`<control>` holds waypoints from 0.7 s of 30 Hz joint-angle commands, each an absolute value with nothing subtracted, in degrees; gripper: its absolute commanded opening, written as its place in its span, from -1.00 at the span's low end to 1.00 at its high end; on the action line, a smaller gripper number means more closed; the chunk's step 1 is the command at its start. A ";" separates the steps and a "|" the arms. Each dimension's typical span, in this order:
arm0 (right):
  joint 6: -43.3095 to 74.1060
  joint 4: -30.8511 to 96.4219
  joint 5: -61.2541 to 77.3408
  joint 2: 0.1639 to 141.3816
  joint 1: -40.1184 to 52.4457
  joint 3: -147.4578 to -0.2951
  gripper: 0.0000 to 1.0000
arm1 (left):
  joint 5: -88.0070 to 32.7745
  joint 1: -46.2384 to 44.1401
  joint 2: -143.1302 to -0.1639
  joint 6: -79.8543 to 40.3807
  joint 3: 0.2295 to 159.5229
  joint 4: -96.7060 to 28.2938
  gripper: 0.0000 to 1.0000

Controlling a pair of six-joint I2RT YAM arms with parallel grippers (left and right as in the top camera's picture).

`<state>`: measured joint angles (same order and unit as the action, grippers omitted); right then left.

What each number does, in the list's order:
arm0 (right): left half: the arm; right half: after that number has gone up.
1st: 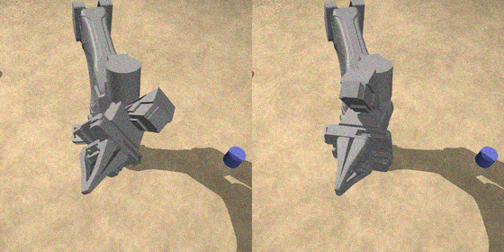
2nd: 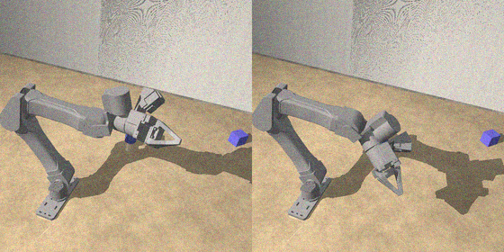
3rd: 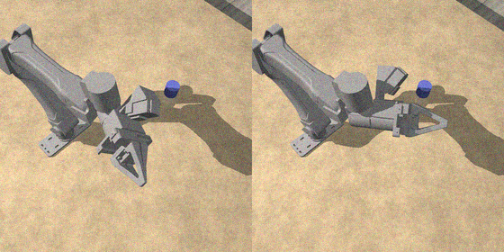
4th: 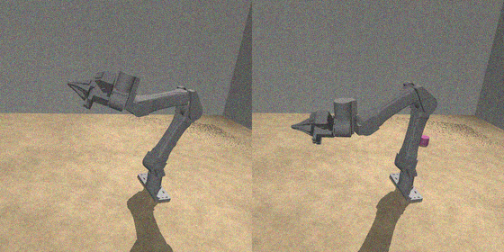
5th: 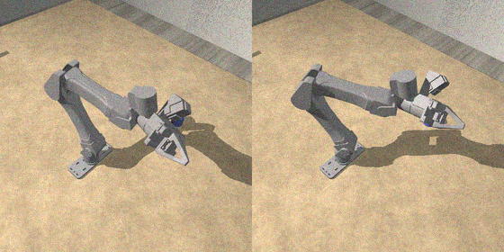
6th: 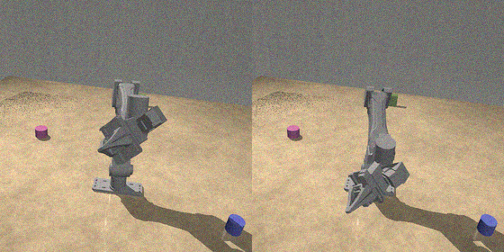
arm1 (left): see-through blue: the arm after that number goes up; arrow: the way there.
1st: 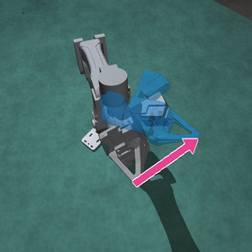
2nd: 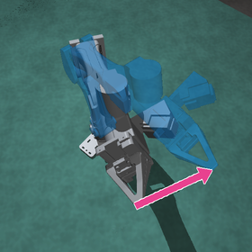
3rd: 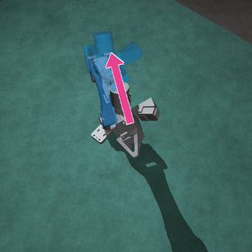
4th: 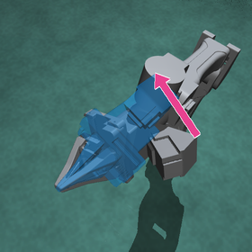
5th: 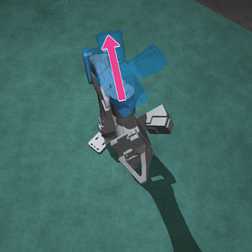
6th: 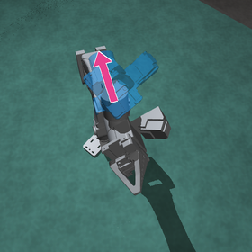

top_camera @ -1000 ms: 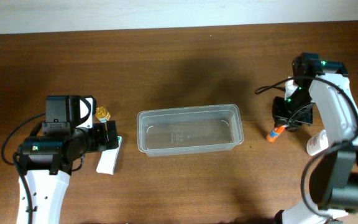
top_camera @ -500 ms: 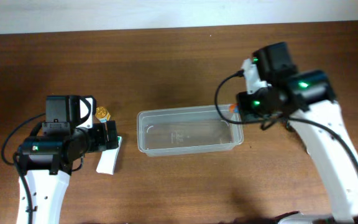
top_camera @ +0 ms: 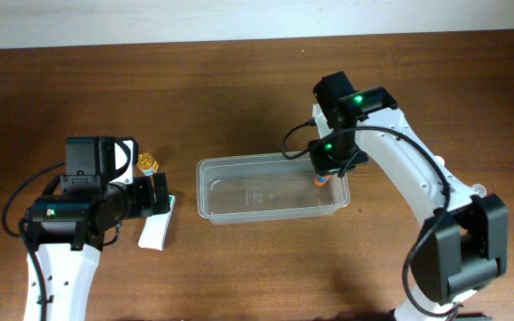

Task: Pack container
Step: 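Carry the orange tube into the container and release it upright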

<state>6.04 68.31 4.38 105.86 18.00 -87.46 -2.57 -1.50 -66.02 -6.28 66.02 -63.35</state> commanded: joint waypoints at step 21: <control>12.62 71.96 -7.27 89.89 11.84 -96.86 0.41 | -2.15 -1.72 -66.04 -5.98 67.16 -63.68 0.99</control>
<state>9.08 71.92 -2.57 97.30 16.95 -92.86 -2.57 -1.50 -66.02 -6.28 66.02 -63.51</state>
